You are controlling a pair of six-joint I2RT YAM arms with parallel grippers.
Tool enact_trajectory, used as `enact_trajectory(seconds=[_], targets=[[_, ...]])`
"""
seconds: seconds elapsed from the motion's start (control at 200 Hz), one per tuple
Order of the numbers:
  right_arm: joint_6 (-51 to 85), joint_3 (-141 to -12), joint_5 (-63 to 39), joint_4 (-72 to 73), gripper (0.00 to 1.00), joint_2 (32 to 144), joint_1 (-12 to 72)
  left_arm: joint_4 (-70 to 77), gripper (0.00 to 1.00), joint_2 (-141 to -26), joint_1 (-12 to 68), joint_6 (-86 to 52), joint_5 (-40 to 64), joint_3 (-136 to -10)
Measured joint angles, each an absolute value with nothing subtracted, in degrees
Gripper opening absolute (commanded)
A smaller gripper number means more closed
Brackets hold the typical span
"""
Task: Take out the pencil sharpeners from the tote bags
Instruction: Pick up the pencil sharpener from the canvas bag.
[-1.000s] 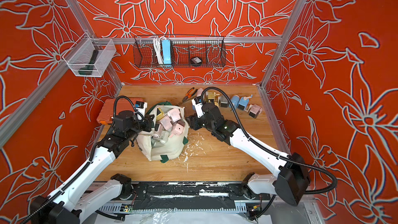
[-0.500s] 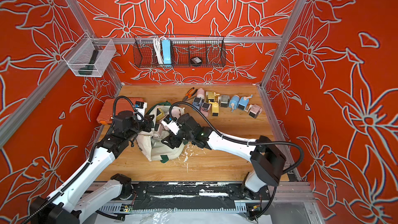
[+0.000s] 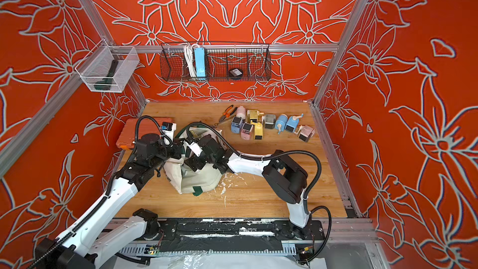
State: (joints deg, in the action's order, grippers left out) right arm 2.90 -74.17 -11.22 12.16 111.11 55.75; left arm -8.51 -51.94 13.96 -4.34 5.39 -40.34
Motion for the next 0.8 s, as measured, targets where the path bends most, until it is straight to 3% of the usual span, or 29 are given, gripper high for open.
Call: enact_trajectory(seconds=[0.2, 0.566, 0.801], targets=[[0.16, -78.00, -10.90, 12.69, 0.83, 114.98, 55.55, -8.56, 0.00, -51.92, 13.54, -4.51, 2.39, -40.32], [-1.56, -79.02, -18.06, 13.72, 0.52, 116.60, 54.61, -8.97, 0.00, -51.92, 13.39, -4.51, 1.13, -40.27], [-1.72, -77.10, -19.55, 14.66, 0.42, 115.50, 54.65, -9.04, 0.00, -51.90, 13.56, -4.51, 1.93, -40.27]])
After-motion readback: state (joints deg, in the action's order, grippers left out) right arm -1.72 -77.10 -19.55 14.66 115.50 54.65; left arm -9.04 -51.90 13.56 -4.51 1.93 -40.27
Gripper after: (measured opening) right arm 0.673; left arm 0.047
